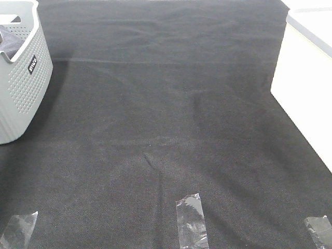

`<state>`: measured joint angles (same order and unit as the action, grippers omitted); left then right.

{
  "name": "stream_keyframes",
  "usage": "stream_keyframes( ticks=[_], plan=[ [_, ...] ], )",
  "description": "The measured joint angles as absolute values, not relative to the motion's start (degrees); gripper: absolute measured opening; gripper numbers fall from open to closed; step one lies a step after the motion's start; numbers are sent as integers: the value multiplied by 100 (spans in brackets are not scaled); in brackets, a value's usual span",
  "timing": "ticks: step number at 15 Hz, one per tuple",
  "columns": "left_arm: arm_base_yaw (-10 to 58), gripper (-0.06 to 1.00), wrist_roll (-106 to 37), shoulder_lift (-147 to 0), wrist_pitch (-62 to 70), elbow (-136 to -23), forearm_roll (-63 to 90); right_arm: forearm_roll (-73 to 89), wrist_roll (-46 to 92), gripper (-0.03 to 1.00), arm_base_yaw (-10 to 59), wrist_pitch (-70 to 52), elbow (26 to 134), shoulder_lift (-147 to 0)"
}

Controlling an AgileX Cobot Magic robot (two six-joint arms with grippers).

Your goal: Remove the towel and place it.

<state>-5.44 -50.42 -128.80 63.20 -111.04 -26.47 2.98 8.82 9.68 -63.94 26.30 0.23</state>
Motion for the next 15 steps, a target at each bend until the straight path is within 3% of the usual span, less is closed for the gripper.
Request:
stream_keyframes(
  ticks=[8, 15],
  plan=[
    [-544, 0, -3547, -11316, 6497, -11219, -1604, 298, 882, 70, 968, -6394, 2630, 23],
    [-309, 0, -3392, -10015, 6572, -11219, -762, 298, 882, 70, 968, -6394, 2630, 23]
  ],
)
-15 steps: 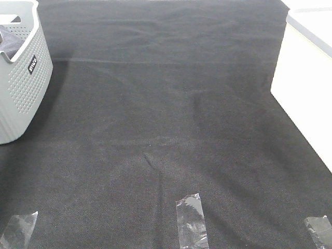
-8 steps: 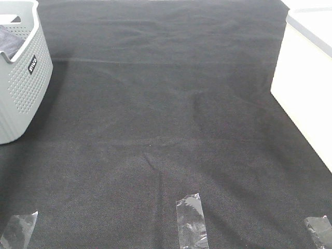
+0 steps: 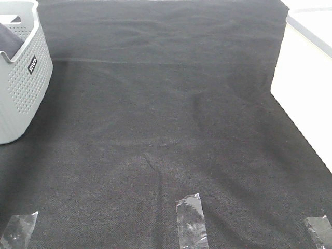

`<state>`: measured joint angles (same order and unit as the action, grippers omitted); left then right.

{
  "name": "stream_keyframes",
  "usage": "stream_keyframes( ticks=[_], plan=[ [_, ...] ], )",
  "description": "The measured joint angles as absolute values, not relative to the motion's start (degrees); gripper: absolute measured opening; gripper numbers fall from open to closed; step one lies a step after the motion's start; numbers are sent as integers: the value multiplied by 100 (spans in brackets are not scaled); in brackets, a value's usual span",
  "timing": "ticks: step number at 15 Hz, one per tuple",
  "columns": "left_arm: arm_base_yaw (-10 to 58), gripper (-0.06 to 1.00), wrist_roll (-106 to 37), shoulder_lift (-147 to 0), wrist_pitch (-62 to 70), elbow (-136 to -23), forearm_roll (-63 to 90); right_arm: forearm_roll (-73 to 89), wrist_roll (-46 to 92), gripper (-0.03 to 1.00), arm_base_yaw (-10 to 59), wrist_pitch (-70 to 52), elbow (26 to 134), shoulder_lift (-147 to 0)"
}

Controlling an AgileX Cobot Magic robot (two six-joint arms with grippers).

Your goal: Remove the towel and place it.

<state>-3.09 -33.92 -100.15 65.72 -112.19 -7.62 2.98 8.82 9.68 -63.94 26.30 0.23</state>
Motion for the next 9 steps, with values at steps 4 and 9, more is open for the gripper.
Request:
stream_keyframes(
  ticks=[4, 9],
  plan=[
    [350, 0, -3392, -9333, 6142, -11219, -458, 298, 882, 70, 968, -6394, 2630, 23],
    [1662, 0, -3392, -8772, 5397, -11219, -453, 304, 882, 70, 968, -6102, 2676, 23]
  ],
)
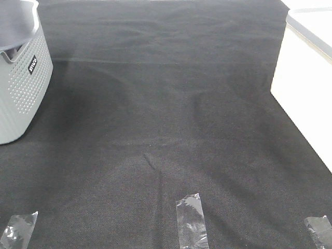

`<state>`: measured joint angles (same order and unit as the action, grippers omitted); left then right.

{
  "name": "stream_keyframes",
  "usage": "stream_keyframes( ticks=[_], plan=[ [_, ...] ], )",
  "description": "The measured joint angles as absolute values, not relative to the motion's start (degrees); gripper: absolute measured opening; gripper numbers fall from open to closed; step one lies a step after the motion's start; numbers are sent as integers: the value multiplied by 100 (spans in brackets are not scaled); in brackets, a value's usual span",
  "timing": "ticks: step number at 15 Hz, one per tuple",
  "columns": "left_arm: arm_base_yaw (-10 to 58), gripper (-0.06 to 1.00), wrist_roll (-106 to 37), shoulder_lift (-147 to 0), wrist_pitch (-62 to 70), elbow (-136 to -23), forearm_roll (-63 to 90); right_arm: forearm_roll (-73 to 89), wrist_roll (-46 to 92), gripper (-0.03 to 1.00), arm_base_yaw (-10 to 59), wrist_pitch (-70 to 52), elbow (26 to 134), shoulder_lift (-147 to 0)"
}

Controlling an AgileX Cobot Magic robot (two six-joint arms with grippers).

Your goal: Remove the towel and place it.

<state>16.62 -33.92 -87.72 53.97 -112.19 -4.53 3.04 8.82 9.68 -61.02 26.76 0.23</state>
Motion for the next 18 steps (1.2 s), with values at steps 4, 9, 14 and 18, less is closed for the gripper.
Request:
stream_keyframes(
  ticks=[4, 9, 14, 18],
  plan=[
    [2659, 0, -3392, -8738, 5351, -11219, -630, 1054, 1117, 70, 968, -4629, 2722, -332],
    [3673, 0, -3587, -8738, 5420, -11219, -1089, 3930, 4142, 77, 968, -3845, 2802, -3151],
    [4062, 0, -4251, -8738, 5684, -11219, -1077, 6979, 8004, 78, 968, -4435, 3667, -5987],
    [4062, 0, -4635, -8738, 5695, -11219, -842, 7981, 9437, 78, 968, -5117, 4584, -7575]
  ],
)
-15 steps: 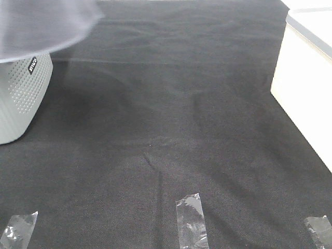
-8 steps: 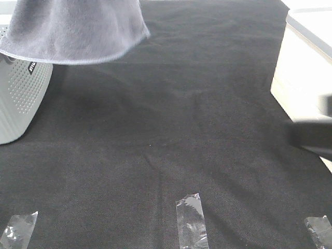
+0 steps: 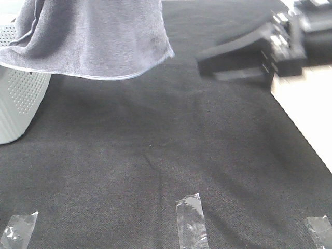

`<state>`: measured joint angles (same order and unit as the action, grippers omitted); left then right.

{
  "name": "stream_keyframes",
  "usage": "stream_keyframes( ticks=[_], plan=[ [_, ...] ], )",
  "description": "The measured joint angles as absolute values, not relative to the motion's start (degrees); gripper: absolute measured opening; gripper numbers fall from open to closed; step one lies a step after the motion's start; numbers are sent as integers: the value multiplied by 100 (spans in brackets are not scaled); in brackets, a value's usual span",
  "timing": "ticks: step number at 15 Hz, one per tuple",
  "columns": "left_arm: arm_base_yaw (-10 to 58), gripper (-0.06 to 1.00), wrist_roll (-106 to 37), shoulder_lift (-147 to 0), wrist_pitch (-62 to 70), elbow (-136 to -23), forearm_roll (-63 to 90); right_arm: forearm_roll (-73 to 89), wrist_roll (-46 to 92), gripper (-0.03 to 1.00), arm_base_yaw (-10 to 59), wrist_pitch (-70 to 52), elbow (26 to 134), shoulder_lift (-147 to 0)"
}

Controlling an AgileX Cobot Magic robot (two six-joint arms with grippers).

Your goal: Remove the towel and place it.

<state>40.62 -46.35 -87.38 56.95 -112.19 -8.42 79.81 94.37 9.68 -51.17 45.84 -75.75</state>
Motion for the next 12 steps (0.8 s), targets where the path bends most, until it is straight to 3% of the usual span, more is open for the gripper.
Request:
stream_keyframes(
  ticks=[4, 12],
  plan=[
    [4062, 0, -4836, -8738, 5695, -11219, -607, 8159, 9660, 78, 985, -5810, 5598, -8806],
    [4062, 0, -4853, -8738, 5701, -11219, -584, 8182, 9620, 78, 1965, -6320, 6474, -9620]
  ],
)
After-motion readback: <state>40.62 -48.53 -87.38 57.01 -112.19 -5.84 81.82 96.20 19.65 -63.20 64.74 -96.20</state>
